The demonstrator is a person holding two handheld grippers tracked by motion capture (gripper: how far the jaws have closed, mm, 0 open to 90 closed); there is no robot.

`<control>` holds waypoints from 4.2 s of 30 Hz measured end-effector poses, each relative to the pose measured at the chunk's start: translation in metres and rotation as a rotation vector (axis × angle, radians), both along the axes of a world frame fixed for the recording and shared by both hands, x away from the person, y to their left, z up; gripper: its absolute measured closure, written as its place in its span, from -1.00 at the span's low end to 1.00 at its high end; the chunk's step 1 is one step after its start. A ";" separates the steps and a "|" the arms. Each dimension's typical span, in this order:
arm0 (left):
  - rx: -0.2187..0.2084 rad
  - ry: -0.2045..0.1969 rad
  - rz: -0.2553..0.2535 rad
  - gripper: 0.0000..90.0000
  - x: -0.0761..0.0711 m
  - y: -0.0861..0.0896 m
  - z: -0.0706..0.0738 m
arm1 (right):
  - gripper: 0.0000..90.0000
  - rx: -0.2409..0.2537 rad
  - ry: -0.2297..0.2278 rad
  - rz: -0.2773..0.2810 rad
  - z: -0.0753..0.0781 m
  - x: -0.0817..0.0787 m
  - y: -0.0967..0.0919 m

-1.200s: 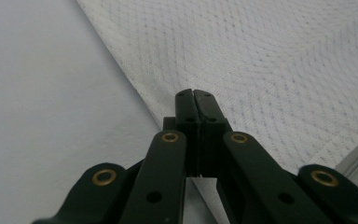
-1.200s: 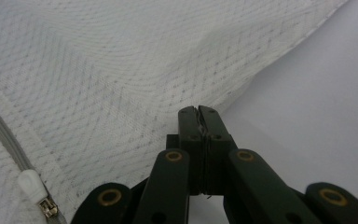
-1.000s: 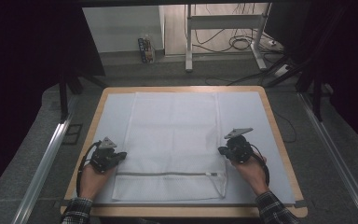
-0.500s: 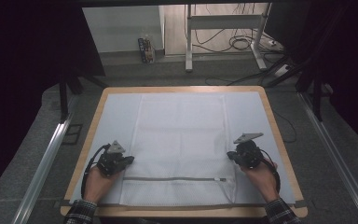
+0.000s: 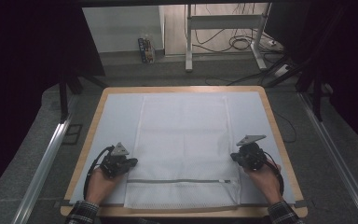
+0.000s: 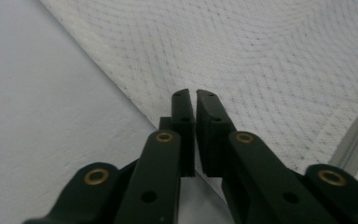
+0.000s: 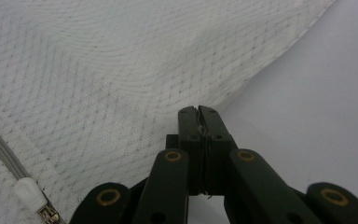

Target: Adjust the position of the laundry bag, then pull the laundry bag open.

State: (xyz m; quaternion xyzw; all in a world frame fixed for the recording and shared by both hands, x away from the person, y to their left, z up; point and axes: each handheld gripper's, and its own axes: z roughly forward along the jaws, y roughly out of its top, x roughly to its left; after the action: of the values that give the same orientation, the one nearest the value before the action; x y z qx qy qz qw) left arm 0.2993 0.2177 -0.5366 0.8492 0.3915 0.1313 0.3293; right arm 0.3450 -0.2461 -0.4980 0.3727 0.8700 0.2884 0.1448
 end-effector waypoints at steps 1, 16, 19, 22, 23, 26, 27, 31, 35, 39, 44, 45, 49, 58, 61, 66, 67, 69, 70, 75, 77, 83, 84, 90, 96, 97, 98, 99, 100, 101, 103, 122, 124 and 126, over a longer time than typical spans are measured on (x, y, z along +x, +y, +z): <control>0.000 -0.004 0.002 0.85 0.000 0.000 0.000 | 0.93 0.002 -0.002 0.000 0.000 0.000 -0.001; -0.028 -0.052 0.090 -0.65 0.002 0.005 -0.001 | -0.33 0.074 -0.050 -0.023 -0.003 0.004 -0.005; -0.028 -0.047 0.101 -0.86 0.003 0.006 -0.001 | -0.48 0.090 -0.058 -0.034 -0.004 0.006 -0.007; -0.035 -0.059 0.096 -0.91 0.002 0.007 0.000 | -0.53 0.095 -0.066 -0.039 -0.005 0.007 -0.008; -0.035 -0.059 0.096 -0.91 0.002 0.007 0.000 | -0.53 0.095 -0.066 -0.039 -0.005 0.007 -0.008; -0.037 -0.062 0.093 -0.92 0.001 0.007 0.000 | -0.56 0.093 -0.066 -0.042 -0.005 0.007 -0.008; -0.032 -0.062 0.090 -0.93 0.001 0.007 0.000 | -0.57 0.095 -0.066 -0.040 -0.005 0.007 -0.008; -0.014 -0.074 0.082 -0.97 0.000 0.007 -0.001 | -0.65 0.094 -0.066 -0.014 -0.004 0.005 -0.007; -0.008 -0.082 0.083 -0.97 -0.002 0.008 0.000 | -0.76 0.085 -0.054 -0.001 -0.005 0.001 -0.005; -0.003 -0.106 0.074 -0.99 -0.009 0.009 0.002 | -0.96 0.091 -0.072 0.010 -0.002 -0.006 -0.006; 0.059 -0.120 0.072 -0.99 -0.016 0.007 0.002 | -1.00 0.101 -0.063 0.007 -0.002 -0.013 -0.011; 0.059 -0.120 0.072 -1.00 -0.016 0.007 0.002 | -1.00 0.101 -0.063 0.007 -0.002 -0.013 -0.011; 0.078 -0.136 0.076 -1.00 -0.025 0.007 0.004 | -1.00 0.115 -0.044 0.002 -0.001 -0.022 -0.015; 0.071 -0.136 0.085 -1.00 -0.031 0.007 0.005 | -1.00 0.146 -0.008 -0.012 -0.003 -0.050 -0.024; 0.075 -0.135 0.085 -1.00 -0.031 0.007 0.005 | -1.00 0.148 -0.001 -0.011 -0.003 -0.057 -0.024; 0.078 -0.131 0.081 -1.00 -0.031 0.006 0.004 | -0.98 0.091 0.010 0.002 -0.004 -0.074 -0.023; 0.078 -0.131 0.081 -1.00 -0.031 0.006 0.004 | -0.97 0.087 0.013 0.002 -0.005 -0.076 -0.023; 0.076 -0.129 0.081 -1.00 -0.031 0.006 0.004 | -0.92 0.077 0.028 0.004 -0.007 -0.079 -0.021; 0.077 -0.129 0.079 -1.00 -0.031 0.006 0.004 | -0.89 0.069 0.036 0.006 -0.008 -0.080 -0.020; 0.080 -0.126 0.073 -1.00 -0.030 0.005 0.003 | -0.84 -0.029 0.056 0.045 -0.018 -0.081 -0.006; 0.084 -0.123 0.070 -1.00 -0.030 0.004 0.002 | -0.82 -0.068 0.051 0.065 -0.020 -0.082 -0.002; 0.095 -0.119 0.061 -1.00 -0.029 0.001 0.001 | -0.70 -0.064 0.066 0.057 -0.018 -0.083 0.000; 0.101 -0.121 0.057 -1.00 -0.029 0.001 0.001 | -0.52 -0.063 0.058 0.061 -0.017 -0.085 0.001; 0.102 -0.121 0.059 -0.99 -0.029 -0.001 0.001 | -0.02 -0.047 0.054 0.064 -0.014 -0.091 0.001; 0.103 -0.124 0.060 -0.99 -0.028 -0.002 0.001 | 0.49 -0.049 0.043 0.053 -0.012 -0.094 0.003; 0.103 -0.124 0.060 -0.99 -0.028 -0.002 0.001 | 0.49 -0.049 0.043 0.053 -0.012 -0.094 0.003; 0.104 -0.125 0.060 -0.99 -0.028 -0.002 0.001 | 0.55 -0.046 0.041 0.060 -0.013 -0.094 0.003; 0.105 -0.125 0.059 -0.99 -0.028 -0.002 0.002 | 0.80 -0.038 0.043 0.062 -0.012 -0.094 0.003; 0.104 -0.124 0.059 -0.99 -0.029 -0.002 0.002 | 0.82 -0.029 0.048 0.064 -0.012 -0.094 0.002; 0.100 -0.124 0.060 -0.99 -0.029 -0.002 0.002 | 0.84 -0.022 0.053 0.063 -0.012 -0.093 0.002; 0.094 -0.127 0.062 -0.98 -0.029 -0.002 0.003 | 0.86 -0.014 0.061 0.060 -0.012 -0.093 0.001; -0.106 -0.117 -0.148 -0.77 -0.033 -0.054 0.031 | 0.88 0.042 -0.061 0.083 0.006 -0.099 -0.005; -0.118 -0.118 -0.205 -0.75 -0.032 -0.074 0.035 | 0.88 0.030 -0.093 0.096 0.008 -0.101 -0.003; -0.121 -0.125 -0.252 -0.69 -0.031 -0.089 0.038 | 0.88 0.025 -0.110 0.102 0.009 -0.103 -0.003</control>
State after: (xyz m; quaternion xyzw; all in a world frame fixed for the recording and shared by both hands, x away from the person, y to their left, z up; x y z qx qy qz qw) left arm 0.2681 0.1291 -0.4983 0.8602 0.2678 0.1178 0.4177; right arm 0.2425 -0.2493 -0.4890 0.3132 0.8750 0.3261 0.1727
